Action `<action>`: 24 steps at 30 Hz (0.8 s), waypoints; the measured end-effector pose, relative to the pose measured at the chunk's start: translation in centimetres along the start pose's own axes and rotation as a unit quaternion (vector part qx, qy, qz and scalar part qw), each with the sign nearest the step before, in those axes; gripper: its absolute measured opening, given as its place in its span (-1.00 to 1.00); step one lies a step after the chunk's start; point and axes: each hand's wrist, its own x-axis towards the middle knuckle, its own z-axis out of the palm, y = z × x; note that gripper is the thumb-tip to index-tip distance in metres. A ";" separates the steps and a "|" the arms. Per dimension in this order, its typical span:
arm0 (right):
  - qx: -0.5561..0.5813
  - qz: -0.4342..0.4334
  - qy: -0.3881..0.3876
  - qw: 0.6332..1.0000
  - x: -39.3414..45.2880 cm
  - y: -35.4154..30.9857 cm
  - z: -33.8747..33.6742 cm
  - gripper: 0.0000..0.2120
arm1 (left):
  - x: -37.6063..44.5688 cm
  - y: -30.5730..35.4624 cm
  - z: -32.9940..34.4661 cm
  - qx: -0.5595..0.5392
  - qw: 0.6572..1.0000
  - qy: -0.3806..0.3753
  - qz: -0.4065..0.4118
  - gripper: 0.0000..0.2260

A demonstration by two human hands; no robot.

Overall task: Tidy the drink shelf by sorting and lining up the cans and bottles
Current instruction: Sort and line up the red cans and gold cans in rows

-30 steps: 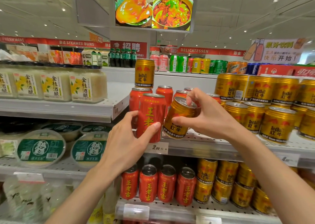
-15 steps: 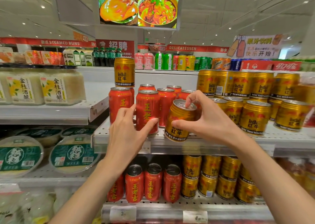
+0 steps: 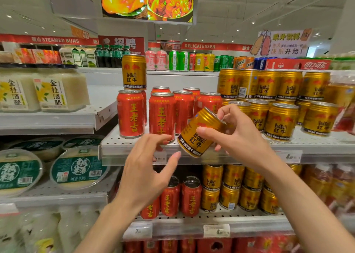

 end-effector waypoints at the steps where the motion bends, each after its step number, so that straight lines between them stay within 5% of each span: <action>1: 0.014 0.008 0.000 1.000 -0.4 0.2 0.0 -0.60 | -0.1 0.4 0.4 -0.011 1.000 -0.024 0.005 -0.61; 24: 0.066 0.039 0.038 0.996 -3.8 9.2 -23.0 -0.64 | 3.0 17.5 20.4 -0.033 0.998 -0.055 0.010 -0.55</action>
